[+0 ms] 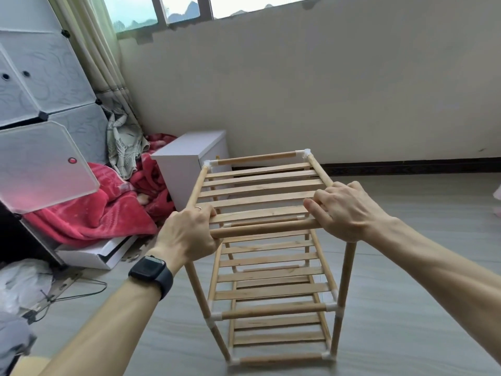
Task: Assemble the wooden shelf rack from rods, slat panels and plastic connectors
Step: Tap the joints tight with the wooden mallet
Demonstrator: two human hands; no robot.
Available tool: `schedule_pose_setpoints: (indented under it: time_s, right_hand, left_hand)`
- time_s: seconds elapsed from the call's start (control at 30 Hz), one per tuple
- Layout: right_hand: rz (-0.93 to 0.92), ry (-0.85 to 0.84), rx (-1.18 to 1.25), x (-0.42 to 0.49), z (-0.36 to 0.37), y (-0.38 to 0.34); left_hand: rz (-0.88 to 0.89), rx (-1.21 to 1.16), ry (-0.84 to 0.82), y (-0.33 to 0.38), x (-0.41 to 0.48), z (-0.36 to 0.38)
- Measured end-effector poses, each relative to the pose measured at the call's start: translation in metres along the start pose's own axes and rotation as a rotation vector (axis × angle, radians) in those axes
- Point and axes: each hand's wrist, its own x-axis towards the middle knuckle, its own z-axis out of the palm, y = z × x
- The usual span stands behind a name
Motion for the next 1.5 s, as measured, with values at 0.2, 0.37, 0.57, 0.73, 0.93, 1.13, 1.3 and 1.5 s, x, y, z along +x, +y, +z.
schedule_pose_setpoints:
  time_s: [0.2,0.37,0.57,0.73,0.93,1.13,1.3,1.5]
  right_hand:
    - [0.028,-0.058,-0.102,-0.001,-0.004,-0.017]
    - [0.04,-0.065,0.005,-0.003,0.0,-0.034]
    - [0.047,-0.044,0.001,0.003,0.003,-0.018]
    - [0.056,-0.053,-0.091,0.006,-0.001,0.015]
    - [0.486,0.146,-0.051,-0.006,-0.022,0.042]
    - [0.321,0.083,0.295,-0.053,-0.064,-0.04]
    - [0.241,0.036,0.233,-0.072,-0.033,-0.089]
    - [0.212,0.047,0.061,-0.071,-0.001,-0.032]
  left_hand:
    - [0.031,0.067,-0.176,-0.01,0.004,-0.005]
    - [0.04,0.147,-0.137,-0.02,0.006,-0.002]
    - [0.046,0.121,-0.075,-0.008,0.006,0.001]
    - [-0.036,0.109,-0.195,0.029,0.003,-0.008]
    - [0.231,-0.339,-0.342,0.107,0.001,-0.046]
    - [0.039,-0.309,0.092,0.064,0.024,-0.059]
    - [-0.403,-0.246,-0.188,0.006,0.019,-0.02]
    - [-0.343,-0.431,-0.171,0.03,-0.017,-0.019]
